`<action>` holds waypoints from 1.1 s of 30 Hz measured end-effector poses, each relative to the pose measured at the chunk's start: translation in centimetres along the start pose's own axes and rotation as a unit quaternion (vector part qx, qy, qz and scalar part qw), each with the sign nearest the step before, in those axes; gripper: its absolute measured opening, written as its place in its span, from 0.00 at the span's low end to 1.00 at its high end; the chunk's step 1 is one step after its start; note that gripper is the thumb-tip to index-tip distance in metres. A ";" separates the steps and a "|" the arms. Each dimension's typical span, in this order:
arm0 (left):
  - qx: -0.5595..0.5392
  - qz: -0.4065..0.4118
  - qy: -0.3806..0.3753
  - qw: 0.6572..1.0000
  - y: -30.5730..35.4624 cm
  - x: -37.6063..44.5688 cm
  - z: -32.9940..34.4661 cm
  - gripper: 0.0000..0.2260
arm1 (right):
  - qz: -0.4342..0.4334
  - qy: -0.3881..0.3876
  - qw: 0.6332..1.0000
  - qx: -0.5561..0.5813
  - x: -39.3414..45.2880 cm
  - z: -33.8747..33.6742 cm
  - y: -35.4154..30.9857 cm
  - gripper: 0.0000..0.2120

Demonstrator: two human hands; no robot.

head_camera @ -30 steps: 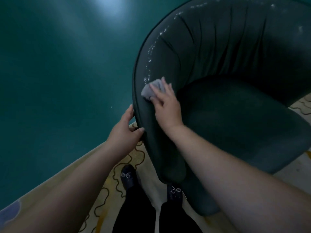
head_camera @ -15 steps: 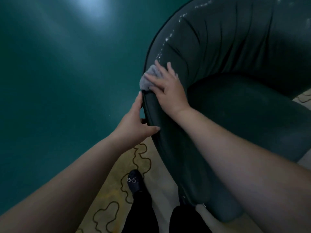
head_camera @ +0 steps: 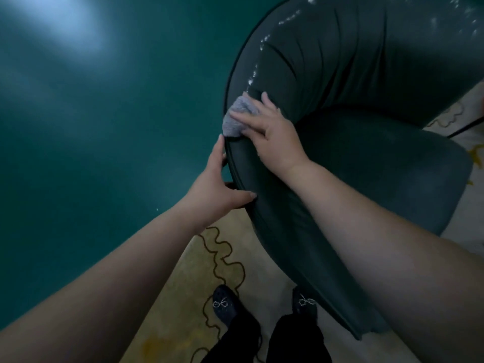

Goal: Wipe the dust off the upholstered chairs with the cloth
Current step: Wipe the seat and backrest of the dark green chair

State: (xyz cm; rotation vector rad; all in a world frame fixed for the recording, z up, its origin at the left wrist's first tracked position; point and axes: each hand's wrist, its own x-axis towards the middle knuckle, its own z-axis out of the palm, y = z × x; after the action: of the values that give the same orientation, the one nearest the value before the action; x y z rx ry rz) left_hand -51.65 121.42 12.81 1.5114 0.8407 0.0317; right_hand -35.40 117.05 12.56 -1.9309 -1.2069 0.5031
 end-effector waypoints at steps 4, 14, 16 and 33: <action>-0.027 0.007 -0.022 0.999 -0.7 0.3 -0.3 0.53 | 0.026 0.020 0.998 0.054 -6.6 0.1 0.5 0.19; -0.026 0.008 -0.006 1.000 -0.5 1.7 -0.9 0.52 | 0.012 0.053 0.996 -0.065 6.1 0.3 0.3 0.17; -0.018 0.010 0.000 1.000 0.0 2.6 -1.2 0.52 | 0.018 0.049 0.998 -0.037 6.2 0.0 0.4 0.17; 0.015 -0.011 -0.022 1.000 3.7 8.5 -4.0 0.55 | -0.008 0.066 0.998 -0.009 9.2 -1.6 2.7 0.19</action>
State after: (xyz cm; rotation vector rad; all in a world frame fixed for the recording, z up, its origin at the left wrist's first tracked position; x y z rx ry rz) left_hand -45.71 129.61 12.77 1.5247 0.8254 -0.0309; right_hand -28.47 123.81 12.10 -1.9372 -1.1436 0.3509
